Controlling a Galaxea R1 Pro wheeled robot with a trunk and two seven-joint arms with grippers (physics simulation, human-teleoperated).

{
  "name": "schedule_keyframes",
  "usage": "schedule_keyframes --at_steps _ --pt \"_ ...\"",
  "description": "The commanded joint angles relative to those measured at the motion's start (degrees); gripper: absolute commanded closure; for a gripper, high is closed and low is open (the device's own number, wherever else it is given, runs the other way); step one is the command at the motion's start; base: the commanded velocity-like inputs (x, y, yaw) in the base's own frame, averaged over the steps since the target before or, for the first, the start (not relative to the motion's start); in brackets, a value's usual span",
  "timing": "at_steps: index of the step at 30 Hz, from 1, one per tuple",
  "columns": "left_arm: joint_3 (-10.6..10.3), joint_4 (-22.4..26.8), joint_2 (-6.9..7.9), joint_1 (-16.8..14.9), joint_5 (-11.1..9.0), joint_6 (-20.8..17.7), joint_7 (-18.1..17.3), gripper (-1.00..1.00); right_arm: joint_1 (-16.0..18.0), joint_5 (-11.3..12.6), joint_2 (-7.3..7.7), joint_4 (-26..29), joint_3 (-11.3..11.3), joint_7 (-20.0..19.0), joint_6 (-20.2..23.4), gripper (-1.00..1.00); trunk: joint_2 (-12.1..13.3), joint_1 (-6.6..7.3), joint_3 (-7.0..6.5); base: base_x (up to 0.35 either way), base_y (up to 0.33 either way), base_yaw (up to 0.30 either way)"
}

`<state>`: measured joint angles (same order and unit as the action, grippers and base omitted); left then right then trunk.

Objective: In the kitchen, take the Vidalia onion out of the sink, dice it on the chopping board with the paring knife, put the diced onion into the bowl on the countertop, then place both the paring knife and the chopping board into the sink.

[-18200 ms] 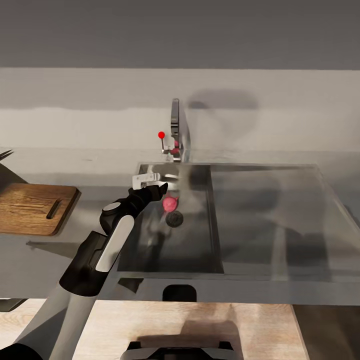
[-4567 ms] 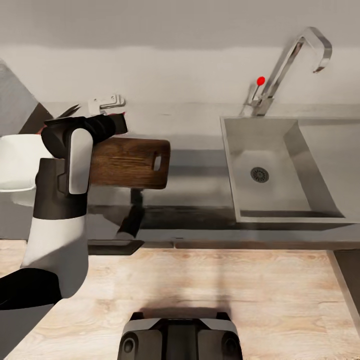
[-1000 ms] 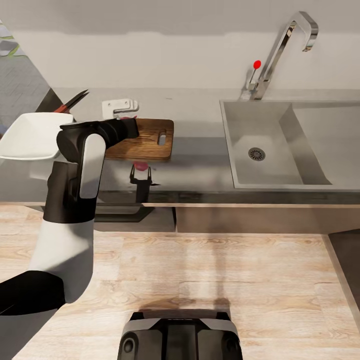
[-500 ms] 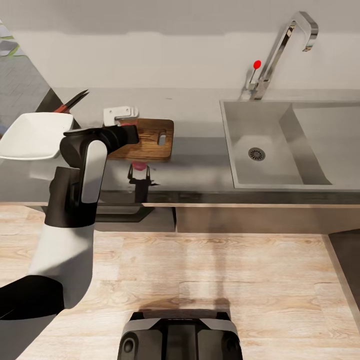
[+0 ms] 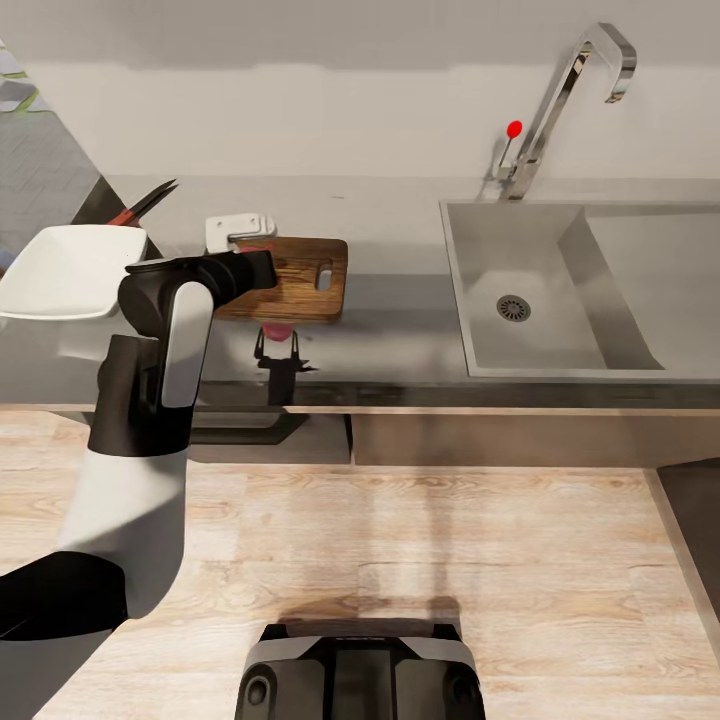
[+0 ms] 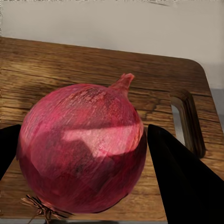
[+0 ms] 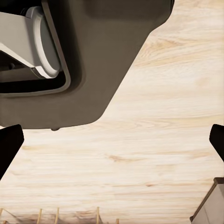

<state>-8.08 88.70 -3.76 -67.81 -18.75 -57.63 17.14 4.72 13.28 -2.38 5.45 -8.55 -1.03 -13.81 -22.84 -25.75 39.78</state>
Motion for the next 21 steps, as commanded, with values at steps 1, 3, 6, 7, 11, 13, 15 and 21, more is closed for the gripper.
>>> schedule_keyframes --at_steps 1,3,6,7,11,13,15,21 --pt "0.0 0.0 0.10 0.0 -0.6 -0.2 0.4 1.00 0.0 0.6 0.01 -0.1 -0.4 -0.1 -0.3 -1.00 -0.1 -0.03 0.06 0.000 0.000 0.000" --pt "0.0 0.1 0.21 0.0 -0.6 -0.2 0.4 1.00 0.0 0.6 0.01 -0.1 -0.4 -0.1 -0.3 -1.00 -0.1 -0.03 0.06 0.000 0.000 0.000" --pt "0.0 0.1 0.30 0.0 -0.6 -0.1 0.4 1.00 0.0 0.6 0.01 -0.1 -0.4 -0.1 -0.3 -1.00 -0.1 -0.03 0.06 0.000 0.000 0.000" --pt "0.0 0.1 0.31 0.0 -0.6 -0.1 0.4 1.00 0.0 0.6 0.01 -0.1 -0.4 -0.1 -0.3 -1.00 -0.1 -0.03 0.06 0.000 0.000 0.000" --pt "0.0 0.1 0.33 0.0 -0.6 -0.1 0.4 1.00 0.0 0.6 0.01 -0.1 -0.4 -0.1 -0.3 -1.00 -0.1 -0.03 0.06 0.000 0.000 0.000" --pt "0.0 0.1 0.29 -0.1 -0.6 -0.1 0.4 1.00 0.0 0.6 0.01 -0.1 -0.4 -0.1 -0.3 -1.00 -0.1 -0.03 0.06 0.000 0.000 0.000" --pt "-0.1 0.1 0.26 0.0 -0.6 -0.1 0.4 1.00 0.0 0.6 0.01 -0.1 -0.4 -0.1 -0.3 -1.00 -0.1 -0.03 0.06 0.010 0.000 0.000" --pt "-0.1 0.0 0.24 0.0 -0.6 -0.2 0.4 1.00 0.0 0.6 0.01 -0.1 -0.4 -0.1 -0.3 -1.00 -0.1 -0.03 0.06 0.143 0.000 0.000"
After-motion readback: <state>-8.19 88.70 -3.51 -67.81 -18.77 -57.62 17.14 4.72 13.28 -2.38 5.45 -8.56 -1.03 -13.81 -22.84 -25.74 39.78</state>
